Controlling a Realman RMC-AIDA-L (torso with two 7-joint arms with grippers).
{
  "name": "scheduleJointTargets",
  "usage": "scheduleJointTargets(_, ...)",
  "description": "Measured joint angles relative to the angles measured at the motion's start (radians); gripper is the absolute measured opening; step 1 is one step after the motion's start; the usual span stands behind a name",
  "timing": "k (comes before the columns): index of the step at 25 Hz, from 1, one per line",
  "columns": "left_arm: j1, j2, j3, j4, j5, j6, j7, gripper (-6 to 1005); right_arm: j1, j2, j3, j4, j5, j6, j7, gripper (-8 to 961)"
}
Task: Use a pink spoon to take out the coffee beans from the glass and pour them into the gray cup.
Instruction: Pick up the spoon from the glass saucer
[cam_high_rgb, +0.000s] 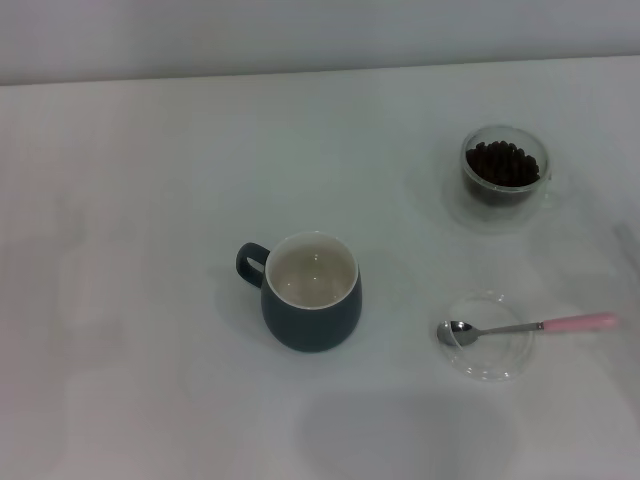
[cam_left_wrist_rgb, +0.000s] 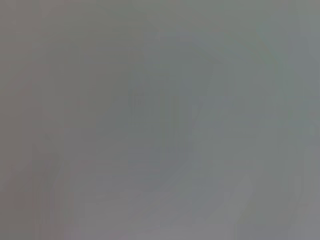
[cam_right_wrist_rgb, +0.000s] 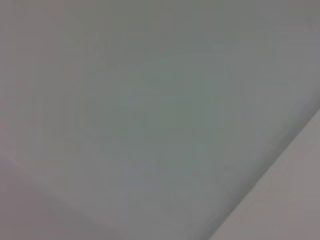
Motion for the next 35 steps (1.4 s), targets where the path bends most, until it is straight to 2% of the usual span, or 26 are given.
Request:
scheduleJointTargets(8,-0.03,0.002,0.008,0.001,0.006,0.009,0.0,815,-0.014,0.002,-0.147,0.034,-0.011,-0.012,-0.089,736)
scheduleJointTargets(23,-0.072,0.008,0.013,0.009,0.02,0.042,0.0,805,-0.041,0.002,-0.167,0.049,-0.122,-0.033,-0.097,729)
scheduleJointTargets(35,-0.092,0.002,0.014,0.019,0.062,0.052,0.0,805,-0.044,-0.004,-0.191,0.051,-0.152,-0.039,-0.092,724)
